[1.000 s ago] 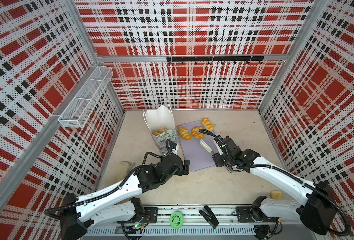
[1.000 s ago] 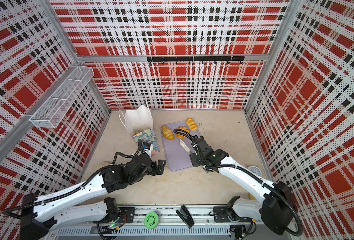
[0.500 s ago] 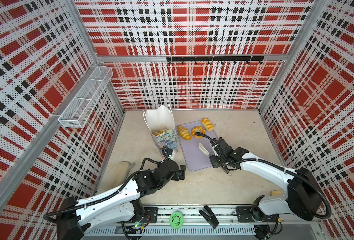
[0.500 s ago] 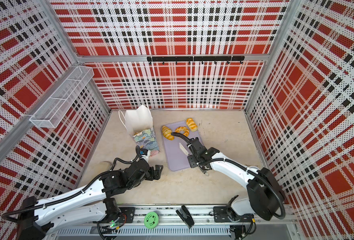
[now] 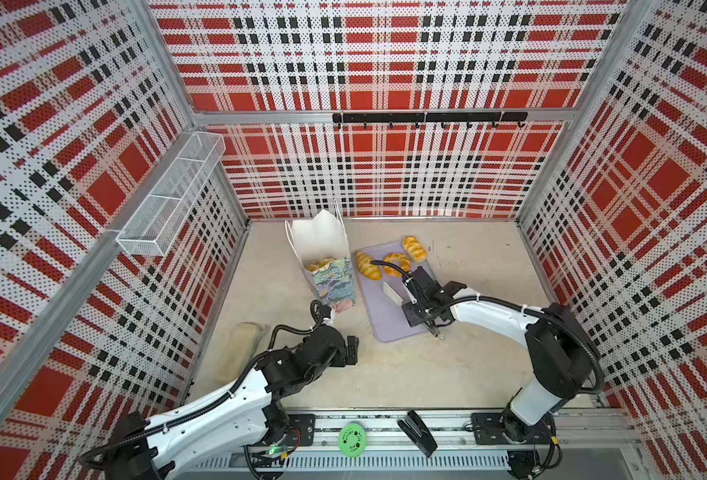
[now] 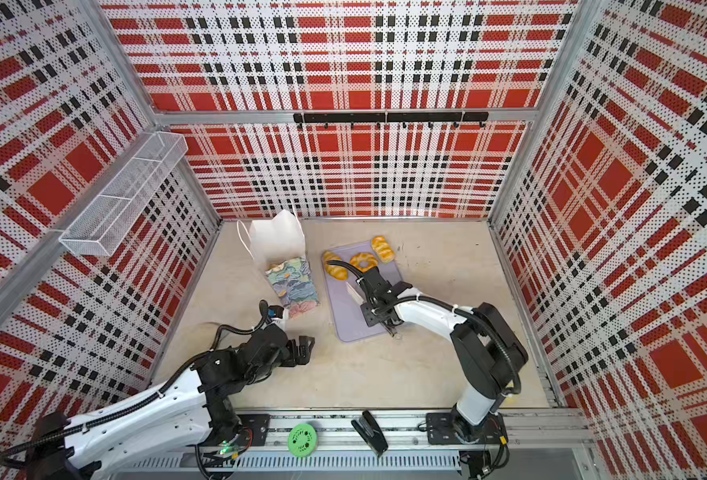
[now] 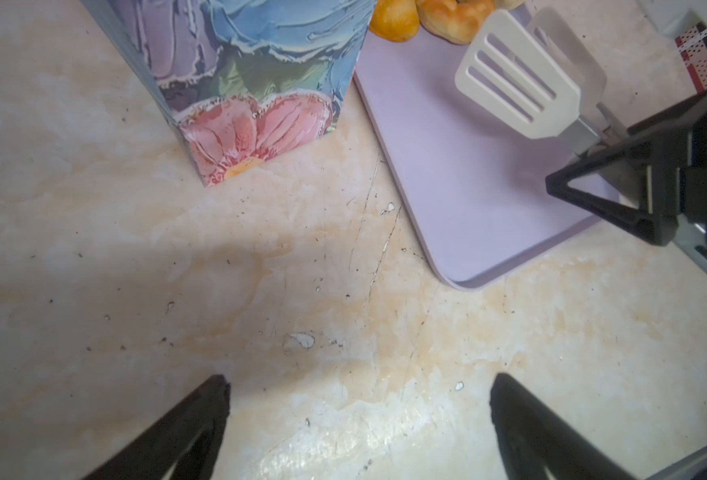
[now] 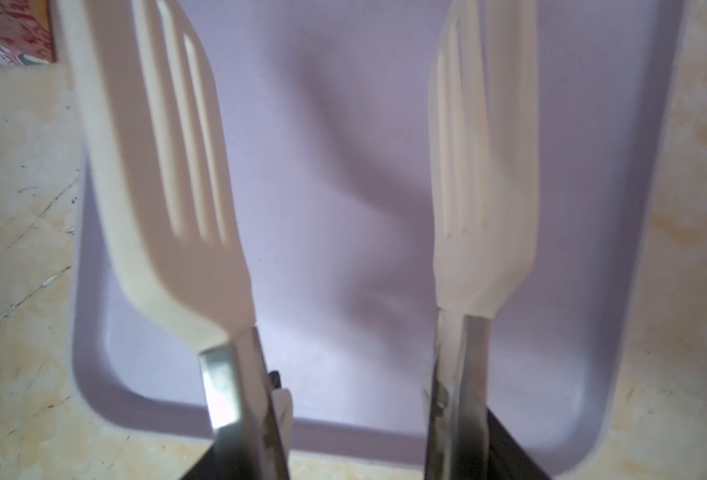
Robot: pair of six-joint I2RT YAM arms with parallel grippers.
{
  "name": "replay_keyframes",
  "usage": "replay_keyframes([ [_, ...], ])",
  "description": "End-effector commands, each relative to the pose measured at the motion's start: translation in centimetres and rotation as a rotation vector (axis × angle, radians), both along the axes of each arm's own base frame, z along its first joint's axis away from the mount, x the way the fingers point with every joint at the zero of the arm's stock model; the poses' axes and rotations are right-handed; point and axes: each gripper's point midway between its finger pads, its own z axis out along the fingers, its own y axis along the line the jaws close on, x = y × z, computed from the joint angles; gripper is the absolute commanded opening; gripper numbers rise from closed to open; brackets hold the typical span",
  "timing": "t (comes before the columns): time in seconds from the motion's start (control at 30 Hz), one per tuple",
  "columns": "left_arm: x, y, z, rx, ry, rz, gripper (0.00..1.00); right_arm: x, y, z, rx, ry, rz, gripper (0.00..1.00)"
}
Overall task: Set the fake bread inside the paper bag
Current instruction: 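Lower the open tongs with the right gripper over the small striped croissant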
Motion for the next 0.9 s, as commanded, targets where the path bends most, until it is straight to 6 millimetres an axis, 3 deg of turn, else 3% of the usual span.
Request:
replay_keyframes([
  [0.0, 0.1, 0.1, -0.1, -0.012, -0.012, 0.003, 0.99, 2.4, 1.4, 1.2, -0.009, -0.087, 0.028, 0.61],
  [0.43, -0.9, 1.0, -1.5, -0.048, -0.008, 0.01, 0.99, 4.8, 3.7, -0.3, -0.004, -0.12, 0.088, 0.61],
  [0.87, -0.9, 0.9, -1.5, -0.06, -0.003, 0.015, 0.99, 7.2, 5.2, -1.0, -0.016, -0.137, 0.125, 0.57],
])
